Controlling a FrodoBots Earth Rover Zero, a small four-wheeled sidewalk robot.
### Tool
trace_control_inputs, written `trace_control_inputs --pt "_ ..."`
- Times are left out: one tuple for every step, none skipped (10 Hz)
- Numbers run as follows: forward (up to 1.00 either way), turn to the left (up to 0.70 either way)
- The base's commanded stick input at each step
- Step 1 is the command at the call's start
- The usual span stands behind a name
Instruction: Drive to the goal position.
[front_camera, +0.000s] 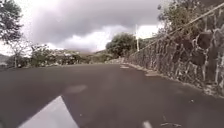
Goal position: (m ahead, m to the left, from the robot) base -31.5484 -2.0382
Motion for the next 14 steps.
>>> trace_control_inputs --pt "0.0 0.99" --pt "0.0 0.97" --pt "0.0 0.82" --pt "0.0 0.75" --pt "0.0 0.8" --pt "0.0 0.81" --pt "0.0 0.85" --pt "0.0 0.86" --pt "0.0 0.85" --pt "0.0 0.91" --pt "0.0 0.94" --pt "0.0 0.92" --pt "0.0 0.9" --pt "0.0 0.9"
